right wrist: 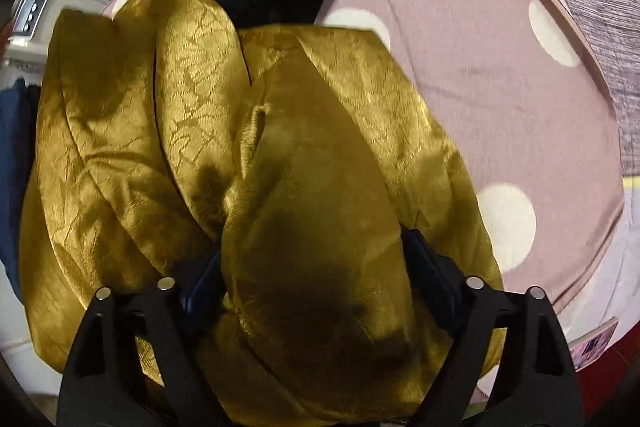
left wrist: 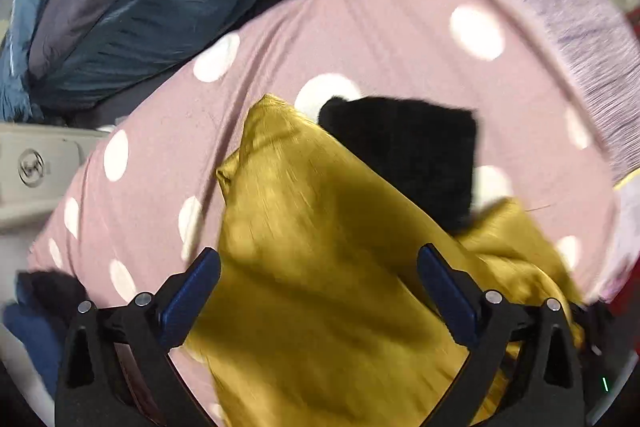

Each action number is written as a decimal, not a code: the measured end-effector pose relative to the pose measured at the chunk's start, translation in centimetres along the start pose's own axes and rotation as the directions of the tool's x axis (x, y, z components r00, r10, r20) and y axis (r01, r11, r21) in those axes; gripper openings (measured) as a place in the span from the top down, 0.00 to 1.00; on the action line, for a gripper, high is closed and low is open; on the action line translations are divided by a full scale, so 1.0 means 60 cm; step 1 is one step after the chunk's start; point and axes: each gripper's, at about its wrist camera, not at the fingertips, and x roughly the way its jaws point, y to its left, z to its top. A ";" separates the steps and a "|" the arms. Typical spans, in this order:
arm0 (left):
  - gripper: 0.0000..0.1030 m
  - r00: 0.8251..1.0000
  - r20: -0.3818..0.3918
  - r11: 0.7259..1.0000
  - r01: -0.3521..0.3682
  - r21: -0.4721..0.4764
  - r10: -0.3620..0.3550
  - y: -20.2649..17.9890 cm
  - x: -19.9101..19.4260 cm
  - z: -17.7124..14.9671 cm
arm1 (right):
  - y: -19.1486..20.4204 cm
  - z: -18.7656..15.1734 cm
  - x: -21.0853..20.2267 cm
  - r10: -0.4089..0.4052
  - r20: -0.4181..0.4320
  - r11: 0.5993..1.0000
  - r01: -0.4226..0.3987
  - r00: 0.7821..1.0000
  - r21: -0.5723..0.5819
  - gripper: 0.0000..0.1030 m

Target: Fold large clothes

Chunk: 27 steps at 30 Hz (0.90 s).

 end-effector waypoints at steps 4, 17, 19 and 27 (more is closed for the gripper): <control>0.10 0.986 -0.162 0.998 0.052 0.020 -0.048 -0.025 0.110 -0.012 | 0.017 -0.053 0.000 -0.014 0.006 1.000 0.015 1.000 -0.007 0.40; 0.92 0.949 0.128 0.944 0.304 -0.124 -0.289 0.078 0.012 -0.200 | 0.034 -0.023 -0.121 0.006 0.135 1.000 -0.006 0.991 0.001 0.81; 0.93 0.934 0.212 0.928 0.326 -0.179 -0.287 0.130 -0.031 -0.256 | 0.054 -0.002 -0.178 0.029 0.225 0.999 -0.023 0.974 -0.028 0.82; 0.95 0.834 0.544 0.866 0.336 -0.370 -0.091 0.309 -0.271 -0.463 | 0.192 0.039 -0.441 0.284 0.505 0.947 -0.157 0.815 -0.279 0.87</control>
